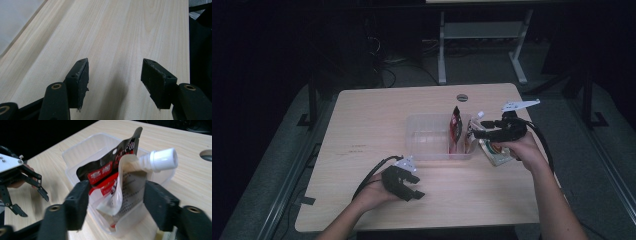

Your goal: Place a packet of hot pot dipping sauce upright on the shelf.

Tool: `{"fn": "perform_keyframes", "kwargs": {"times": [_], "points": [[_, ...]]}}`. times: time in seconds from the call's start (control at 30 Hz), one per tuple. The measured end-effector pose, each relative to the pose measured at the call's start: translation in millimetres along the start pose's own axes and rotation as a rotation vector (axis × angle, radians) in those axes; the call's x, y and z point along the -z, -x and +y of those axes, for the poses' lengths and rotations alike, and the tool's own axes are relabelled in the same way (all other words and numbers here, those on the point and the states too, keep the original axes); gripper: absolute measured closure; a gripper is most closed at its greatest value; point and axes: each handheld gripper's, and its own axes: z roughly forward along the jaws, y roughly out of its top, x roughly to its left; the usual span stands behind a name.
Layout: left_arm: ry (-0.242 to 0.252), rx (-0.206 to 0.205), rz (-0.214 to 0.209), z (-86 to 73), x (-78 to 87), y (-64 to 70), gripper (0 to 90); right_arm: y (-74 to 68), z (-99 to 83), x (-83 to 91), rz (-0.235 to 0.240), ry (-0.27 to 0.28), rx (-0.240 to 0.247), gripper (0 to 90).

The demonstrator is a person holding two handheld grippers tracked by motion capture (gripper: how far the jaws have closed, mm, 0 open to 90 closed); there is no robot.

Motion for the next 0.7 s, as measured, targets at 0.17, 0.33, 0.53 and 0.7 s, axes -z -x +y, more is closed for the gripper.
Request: {"fn": "perform_keyframes", "kwargs": {"times": [0.17, 0.33, 0.53, 0.7], "points": [[0.005, -0.003, 0.003, -0.4, 0.4, -0.5, 38.6, -5.6, -2.5, 5.4, -0.05, -0.036, 0.028, 26.2], [0.008, -0.004, 0.009, -0.6, 2.0, -1.2, 38.2, -11.8, -12.3, 14.8, -0.078, -0.042, 0.03, 24.7], [0.01, -0.003, 0.013, -0.9, 2.6, -1.0, 38.0, -16.8, -24.6, 24.9, -0.094, -0.035, 0.022, 24.7], [0.01, 0.001, 0.014, -1.0, 2.6, -0.5, 38.0, -21.5, -39.7, 33.1, -0.112, -0.033, 0.004, 25.0]]}}
